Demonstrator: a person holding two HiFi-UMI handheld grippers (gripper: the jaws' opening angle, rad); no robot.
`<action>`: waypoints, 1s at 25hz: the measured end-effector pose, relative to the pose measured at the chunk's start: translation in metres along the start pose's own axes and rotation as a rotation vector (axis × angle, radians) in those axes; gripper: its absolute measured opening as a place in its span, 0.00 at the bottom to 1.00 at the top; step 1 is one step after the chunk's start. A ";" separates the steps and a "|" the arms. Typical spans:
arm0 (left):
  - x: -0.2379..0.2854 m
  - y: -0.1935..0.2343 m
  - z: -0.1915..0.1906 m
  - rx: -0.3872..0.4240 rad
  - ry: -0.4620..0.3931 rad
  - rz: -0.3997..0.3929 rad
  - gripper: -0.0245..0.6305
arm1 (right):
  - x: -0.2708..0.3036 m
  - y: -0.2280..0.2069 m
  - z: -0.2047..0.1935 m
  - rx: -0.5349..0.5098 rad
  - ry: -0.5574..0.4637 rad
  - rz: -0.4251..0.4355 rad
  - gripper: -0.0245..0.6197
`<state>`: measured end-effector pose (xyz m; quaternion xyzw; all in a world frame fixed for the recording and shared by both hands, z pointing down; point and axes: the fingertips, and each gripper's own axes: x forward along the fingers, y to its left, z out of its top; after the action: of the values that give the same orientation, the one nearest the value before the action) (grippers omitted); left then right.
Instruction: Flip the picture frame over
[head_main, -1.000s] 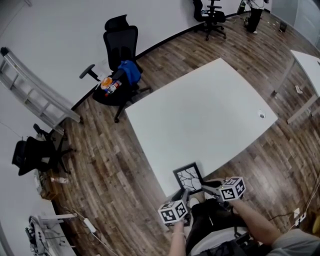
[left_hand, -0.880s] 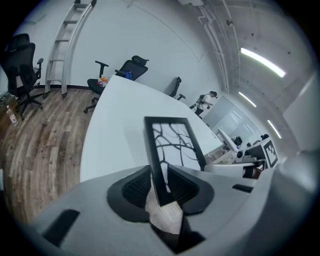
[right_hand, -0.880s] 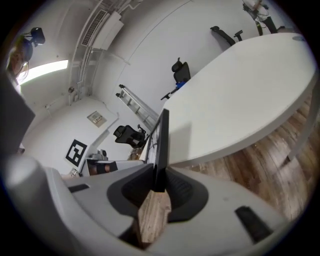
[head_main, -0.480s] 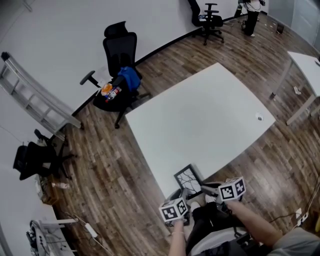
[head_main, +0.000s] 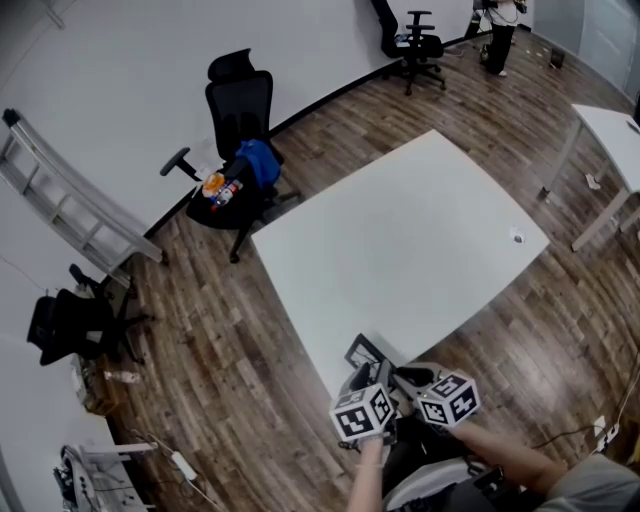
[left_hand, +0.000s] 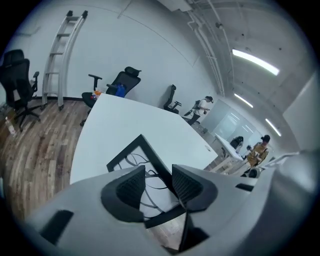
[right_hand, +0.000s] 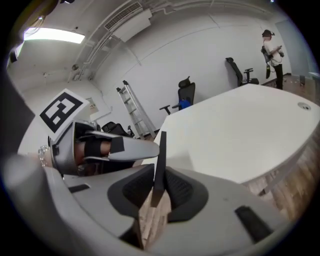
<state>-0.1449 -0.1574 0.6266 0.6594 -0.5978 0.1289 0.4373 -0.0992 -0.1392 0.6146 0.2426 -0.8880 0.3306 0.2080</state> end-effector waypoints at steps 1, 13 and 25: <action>-0.001 0.002 0.000 -0.026 -0.005 0.006 0.27 | -0.001 0.001 0.001 -0.008 -0.014 -0.007 0.15; -0.010 0.003 0.005 -0.083 0.011 -0.005 0.31 | 0.000 0.039 0.014 -0.337 -0.090 -0.065 0.15; -0.025 0.015 -0.002 -0.166 0.014 -0.033 0.27 | 0.003 0.059 0.003 -0.398 -0.098 -0.025 0.15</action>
<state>-0.1643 -0.1375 0.6170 0.6298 -0.5923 0.0762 0.4967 -0.1362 -0.1030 0.5855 0.2233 -0.9418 0.1338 0.2126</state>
